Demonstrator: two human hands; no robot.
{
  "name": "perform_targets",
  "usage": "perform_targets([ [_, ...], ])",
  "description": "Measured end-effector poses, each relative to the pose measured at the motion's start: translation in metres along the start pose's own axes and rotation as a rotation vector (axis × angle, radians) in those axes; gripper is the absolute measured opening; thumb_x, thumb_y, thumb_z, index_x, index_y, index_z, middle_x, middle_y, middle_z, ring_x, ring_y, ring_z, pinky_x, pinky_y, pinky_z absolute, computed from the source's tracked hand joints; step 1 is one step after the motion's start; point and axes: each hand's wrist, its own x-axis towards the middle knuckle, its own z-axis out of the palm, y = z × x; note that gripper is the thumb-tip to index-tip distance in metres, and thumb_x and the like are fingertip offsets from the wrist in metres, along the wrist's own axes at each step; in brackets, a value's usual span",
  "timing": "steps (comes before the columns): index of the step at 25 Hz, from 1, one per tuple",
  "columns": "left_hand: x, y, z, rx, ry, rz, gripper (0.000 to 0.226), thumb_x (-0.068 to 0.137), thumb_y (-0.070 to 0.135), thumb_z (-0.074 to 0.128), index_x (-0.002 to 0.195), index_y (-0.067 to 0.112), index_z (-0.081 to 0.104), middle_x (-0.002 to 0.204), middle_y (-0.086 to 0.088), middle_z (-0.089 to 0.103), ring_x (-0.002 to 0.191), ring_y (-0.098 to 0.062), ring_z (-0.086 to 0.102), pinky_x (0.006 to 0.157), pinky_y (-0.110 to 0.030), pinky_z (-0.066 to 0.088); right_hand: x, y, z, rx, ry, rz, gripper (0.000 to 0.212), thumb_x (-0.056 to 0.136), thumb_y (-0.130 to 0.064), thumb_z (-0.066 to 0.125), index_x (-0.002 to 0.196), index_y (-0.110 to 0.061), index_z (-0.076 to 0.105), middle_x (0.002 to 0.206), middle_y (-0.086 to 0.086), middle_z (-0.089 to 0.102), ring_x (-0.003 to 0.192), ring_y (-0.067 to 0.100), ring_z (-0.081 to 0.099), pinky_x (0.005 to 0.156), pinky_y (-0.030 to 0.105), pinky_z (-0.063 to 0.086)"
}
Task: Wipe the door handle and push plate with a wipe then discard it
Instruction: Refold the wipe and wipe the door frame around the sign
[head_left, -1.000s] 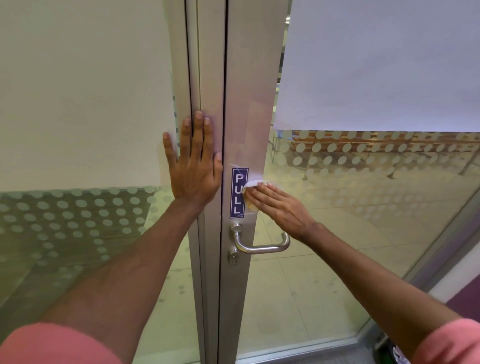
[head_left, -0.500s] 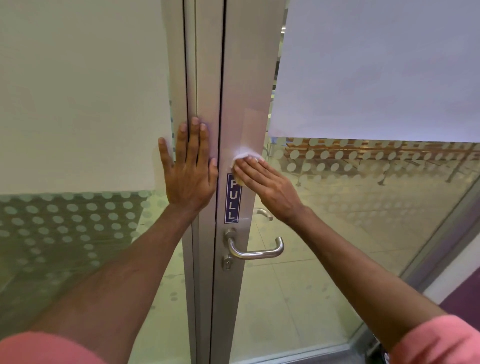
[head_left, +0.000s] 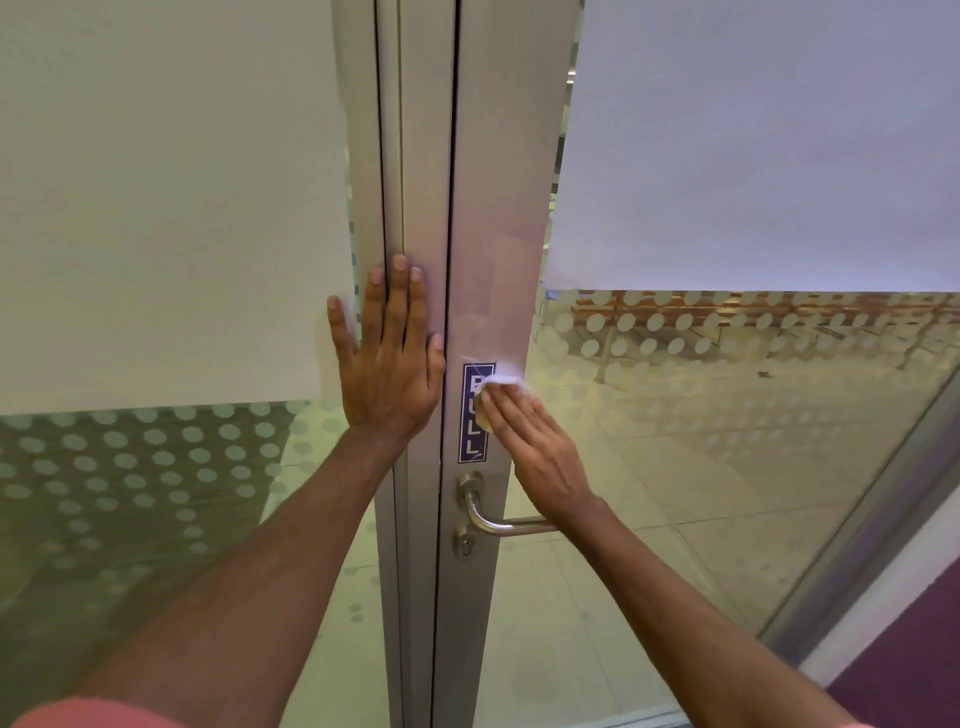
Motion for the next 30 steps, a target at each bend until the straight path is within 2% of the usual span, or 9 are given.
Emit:
perform_targets([
  [2,0.0,0.001,0.001,-0.001,0.003,0.004,0.064,0.104,0.038,0.021,0.158,0.014,-0.005,0.166,-0.003,-0.01,0.153,-0.018,-0.013,0.121,-0.05,-0.016,0.027,-0.015,0.002,0.065,0.118,0.177,0.055,0.094,0.004,0.042,0.147,-0.004,0.031,0.155,0.01,0.028,0.147,0.021,0.019,0.122,0.036,0.017],
  [4,0.0,0.001,0.001,-0.008,0.006,0.003,0.064,0.104,0.038,0.02,0.158,0.014,-0.006,0.165,-0.001,-0.016,0.153,-0.018,-0.013,0.121,-0.05,-0.016,0.049,-0.037,0.006,0.125,0.152,0.208,0.057,0.094,0.004,0.047,0.147,-0.003,0.027,0.155,0.01,0.024,0.148,0.021,0.016,0.122,0.036,0.015],
  [8,0.0,0.0,0.001,-0.022,0.003,-0.009,0.064,0.104,0.039,0.018,0.158,0.014,-0.006,0.165,-0.001,-0.015,0.153,-0.018,-0.012,0.12,-0.049,-0.017,0.05,-0.029,0.004,0.081,0.155,0.114,0.046,0.097,0.002,0.044,0.143,-0.001,0.04,0.152,0.014,0.036,0.144,0.022,0.026,0.121,0.038,0.02],
  [10,-0.001,0.0,0.002,-0.024,-0.003,-0.013,0.064,0.104,0.039,0.02,0.158,0.014,-0.006,0.166,-0.001,-0.011,0.153,-0.018,-0.012,0.121,-0.049,-0.016,0.051,-0.022,0.002,0.077,0.238,0.234,0.041,0.103,-0.008,0.034,0.142,-0.001,0.039,0.15,0.015,0.039,0.143,0.023,0.027,0.121,0.036,0.019],
  [12,-0.001,0.0,0.001,-0.017,-0.005,-0.014,0.064,0.104,0.038,0.021,0.158,0.014,-0.004,0.167,-0.002,-0.004,0.153,-0.018,-0.011,0.121,-0.05,-0.015,0.057,-0.032,0.005,0.112,0.289,0.327,0.044,0.101,-0.007,0.039,0.144,0.0,0.032,0.151,0.016,0.037,0.144,0.024,0.023,0.122,0.036,0.016],
  [17,0.0,0.0,-0.001,-0.028,-0.013,-0.013,0.064,0.105,0.04,0.018,0.157,0.014,-0.007,0.164,-0.001,-0.017,0.152,-0.018,-0.013,0.121,-0.049,-0.015,0.058,-0.023,0.004,0.091,0.2,0.056,0.056,0.091,0.01,0.047,0.144,-0.002,0.035,0.151,0.013,0.037,0.144,0.02,0.024,0.122,0.037,0.017],
  [22,0.0,0.0,-0.001,-0.022,-0.018,-0.008,0.064,0.104,0.039,0.019,0.158,0.014,-0.006,0.165,-0.001,-0.016,0.153,-0.019,-0.013,0.122,-0.05,-0.013,0.075,-0.009,0.0,0.08,0.337,0.288,0.066,0.09,0.012,0.046,0.149,-0.004,0.02,0.156,0.01,0.025,0.148,0.023,0.014,0.122,0.038,0.014],
  [27,0.0,0.0,-0.002,-0.02,-0.022,-0.01,0.062,0.105,0.039,0.016,0.158,0.013,-0.005,0.165,-0.002,-0.014,0.153,-0.019,-0.011,0.122,-0.05,-0.013,0.025,0.005,0.004,-0.024,0.067,-0.127,0.059,0.09,0.008,0.056,0.145,-0.005,0.037,0.153,0.012,0.032,0.146,0.023,0.022,0.121,0.039,0.021],
  [30,0.0,0.0,-0.001,-0.022,-0.019,-0.011,0.062,0.105,0.038,0.016,0.158,0.013,-0.004,0.165,-0.002,-0.013,0.153,-0.019,-0.01,0.122,-0.05,-0.012,0.029,0.016,-0.004,-0.03,0.098,-0.108,0.055,0.093,0.008,0.046,0.146,-0.007,0.036,0.154,0.008,0.029,0.146,0.021,0.023,0.121,0.038,0.021],
])
